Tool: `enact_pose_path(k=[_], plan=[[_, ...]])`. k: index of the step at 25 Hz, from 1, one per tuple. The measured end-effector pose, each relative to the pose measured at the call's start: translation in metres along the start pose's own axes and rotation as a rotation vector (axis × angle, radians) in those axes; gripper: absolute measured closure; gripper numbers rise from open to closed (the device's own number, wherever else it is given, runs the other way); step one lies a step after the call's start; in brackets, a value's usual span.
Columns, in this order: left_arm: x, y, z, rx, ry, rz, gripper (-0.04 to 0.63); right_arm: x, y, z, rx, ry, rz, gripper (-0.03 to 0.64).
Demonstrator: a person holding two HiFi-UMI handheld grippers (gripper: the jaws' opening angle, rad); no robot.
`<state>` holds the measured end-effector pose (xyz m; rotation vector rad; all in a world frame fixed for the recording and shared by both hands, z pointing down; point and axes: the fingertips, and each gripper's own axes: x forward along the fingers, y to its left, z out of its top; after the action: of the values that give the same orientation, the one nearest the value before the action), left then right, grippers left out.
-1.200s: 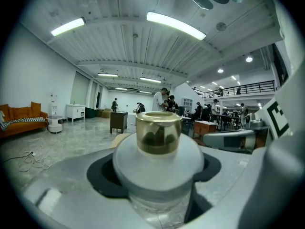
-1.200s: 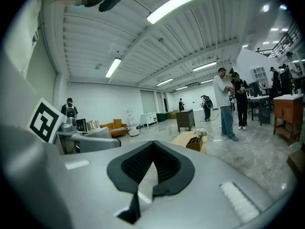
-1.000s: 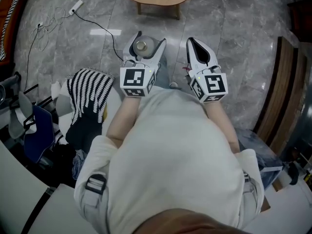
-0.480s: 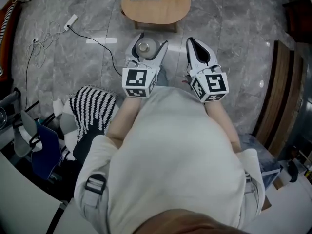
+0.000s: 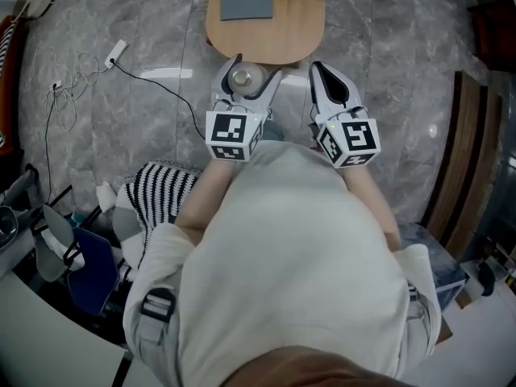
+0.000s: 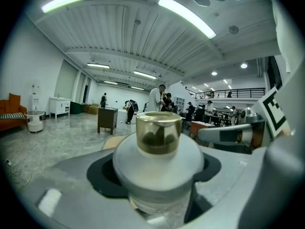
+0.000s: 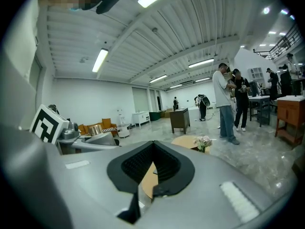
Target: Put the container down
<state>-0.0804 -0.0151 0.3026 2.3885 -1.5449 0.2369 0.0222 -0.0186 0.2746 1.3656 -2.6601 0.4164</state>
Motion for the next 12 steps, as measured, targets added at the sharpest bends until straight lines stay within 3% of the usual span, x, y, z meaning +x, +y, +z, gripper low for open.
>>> enact_pose_path(k=[6, 12], plan=[[0.034, 0.035, 0.002, 0.017, 0.024, -0.031, 0.244, 0.041, -0.008, 0.001, 0.012, 0.012, -0.038, 0.618], [0.08, 0.059, -0.024, 0.032, 0.066, -0.046, 0.244, 0.07, -0.027, -0.02, 0.032, 0.066, -0.063, 0.618]])
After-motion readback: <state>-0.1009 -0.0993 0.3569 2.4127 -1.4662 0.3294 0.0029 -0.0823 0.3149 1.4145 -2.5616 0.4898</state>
